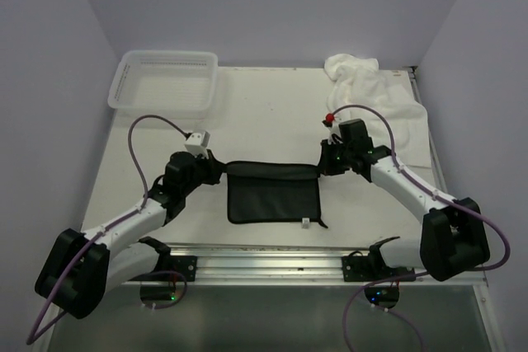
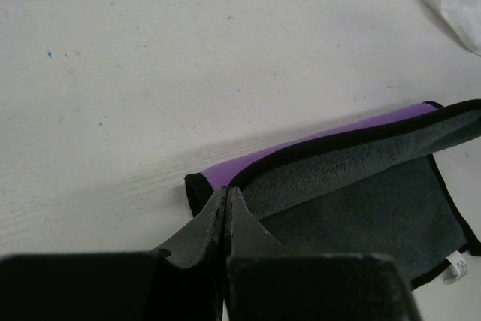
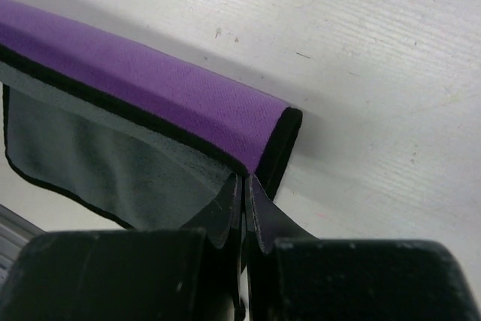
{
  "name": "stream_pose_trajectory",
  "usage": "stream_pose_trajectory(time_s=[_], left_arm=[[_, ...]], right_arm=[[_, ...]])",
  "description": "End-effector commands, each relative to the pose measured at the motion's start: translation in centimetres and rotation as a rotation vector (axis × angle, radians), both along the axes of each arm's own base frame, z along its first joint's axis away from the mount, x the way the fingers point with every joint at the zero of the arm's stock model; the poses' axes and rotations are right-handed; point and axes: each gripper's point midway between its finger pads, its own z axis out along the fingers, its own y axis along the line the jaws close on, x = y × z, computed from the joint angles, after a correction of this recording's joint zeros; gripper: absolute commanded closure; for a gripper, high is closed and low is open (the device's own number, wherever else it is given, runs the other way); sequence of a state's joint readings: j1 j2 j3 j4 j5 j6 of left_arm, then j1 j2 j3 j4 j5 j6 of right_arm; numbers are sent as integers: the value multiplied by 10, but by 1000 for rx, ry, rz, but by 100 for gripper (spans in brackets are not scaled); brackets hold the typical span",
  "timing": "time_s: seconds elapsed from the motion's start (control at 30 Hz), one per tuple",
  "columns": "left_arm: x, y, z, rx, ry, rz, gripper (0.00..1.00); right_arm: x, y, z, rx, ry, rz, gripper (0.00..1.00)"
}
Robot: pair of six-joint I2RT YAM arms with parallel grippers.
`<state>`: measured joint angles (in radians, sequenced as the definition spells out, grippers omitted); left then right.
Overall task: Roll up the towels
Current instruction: Fold the towel
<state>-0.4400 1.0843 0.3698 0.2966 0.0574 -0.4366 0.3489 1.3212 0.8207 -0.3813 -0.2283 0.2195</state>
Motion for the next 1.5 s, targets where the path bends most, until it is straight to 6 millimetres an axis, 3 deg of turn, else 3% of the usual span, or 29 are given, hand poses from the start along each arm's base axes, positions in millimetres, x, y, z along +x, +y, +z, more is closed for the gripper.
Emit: stream_pose_trajectory(time_s=[0.0, 0.33, 0.5, 0.87, 1.47], left_arm=[[-7, -1, 6, -44, -16, -4, 100], [-36, -11, -4, -89, 24, -62, 100], [-48, -15, -11, -103, 46, -70, 100], [-60, -13, -9, -96, 54, -66, 100], [-70, -11, -16, -98, 72, -71, 100]], right_arm=[[-5, -2, 7, 17, -12, -30, 100], [-24, -8, 8, 30, 0, -68, 100], [-38, -11, -2, 42, 31, -91, 100], [-70, -21, -19, 51, 92, -146, 100], [-90, -27, -13, 89, 71, -187, 100]])
